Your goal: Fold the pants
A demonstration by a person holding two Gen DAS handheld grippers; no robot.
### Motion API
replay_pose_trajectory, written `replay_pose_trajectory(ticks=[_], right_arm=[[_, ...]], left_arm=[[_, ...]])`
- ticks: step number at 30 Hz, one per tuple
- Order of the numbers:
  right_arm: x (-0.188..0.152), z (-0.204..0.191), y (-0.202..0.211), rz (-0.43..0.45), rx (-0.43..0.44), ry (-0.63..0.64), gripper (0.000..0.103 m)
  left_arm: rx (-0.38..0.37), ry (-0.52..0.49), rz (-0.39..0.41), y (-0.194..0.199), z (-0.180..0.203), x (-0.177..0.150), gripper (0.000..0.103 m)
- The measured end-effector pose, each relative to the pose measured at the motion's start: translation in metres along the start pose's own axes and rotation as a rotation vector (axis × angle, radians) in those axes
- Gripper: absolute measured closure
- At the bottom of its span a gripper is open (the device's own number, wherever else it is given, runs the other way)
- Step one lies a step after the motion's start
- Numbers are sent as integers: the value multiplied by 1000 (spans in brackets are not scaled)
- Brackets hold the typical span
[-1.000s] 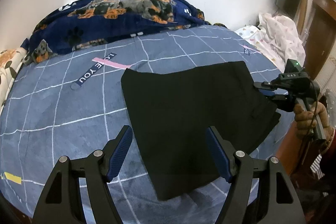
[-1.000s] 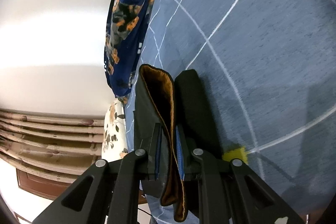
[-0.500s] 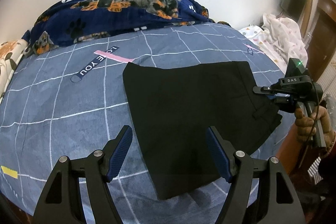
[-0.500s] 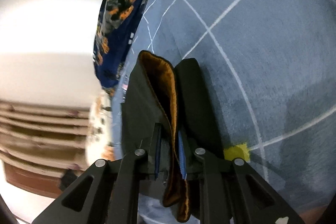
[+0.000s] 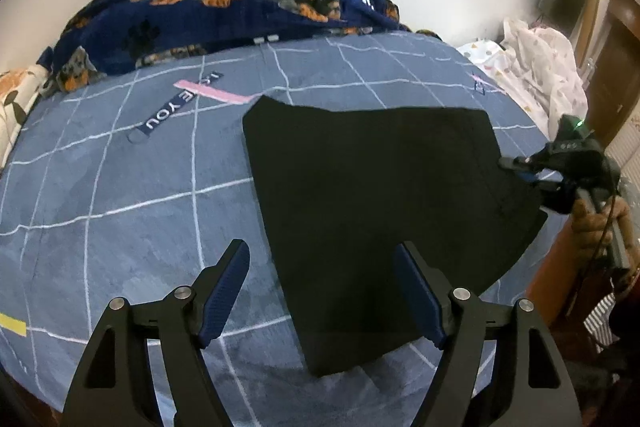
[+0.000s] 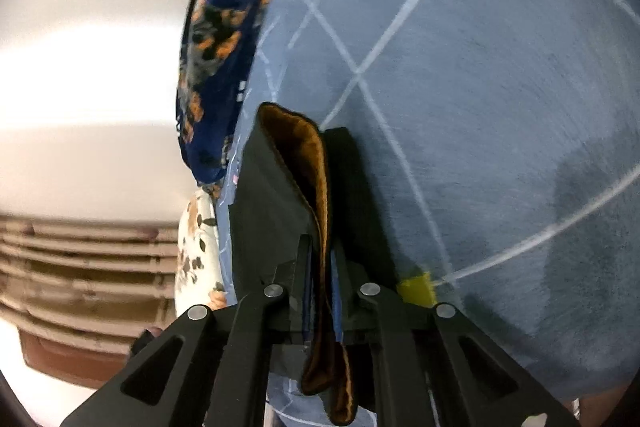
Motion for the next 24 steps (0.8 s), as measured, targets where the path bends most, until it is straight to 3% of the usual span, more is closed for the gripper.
replay_pose_trajectory(ticks=[3,5,7,13,18,24], right_arm=[[3,-16,31,67,19,30,90],[-6,-29,48,46,97,17,90],[-22,-37,56,2,114,26,90],[-68,-22,41,-132,19,-26,85],[-66,0,30,-91,-33,-89,83],[-58,-2,31,-45,-48,-95,66]], left_arm=[[-7,7,13,1,0,2,27],[-20,18,27,3,0,5,27],[-35,29,37,6,0,8,27],[-54,38,43,9,0,8,27],[-61,48,42,11,-3,5,27],[-67,90,34,9,-11,1,27]])
Point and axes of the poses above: each gripper's, at about its wrist camera, not at the fingertips, and y roughly against the way its jaws point, z to its right, x to its top, the point moved 4 cm from there along -y, roughly the way its jaws point, and after that the axes turned 9 degrees about z, right-handed, at the moved point
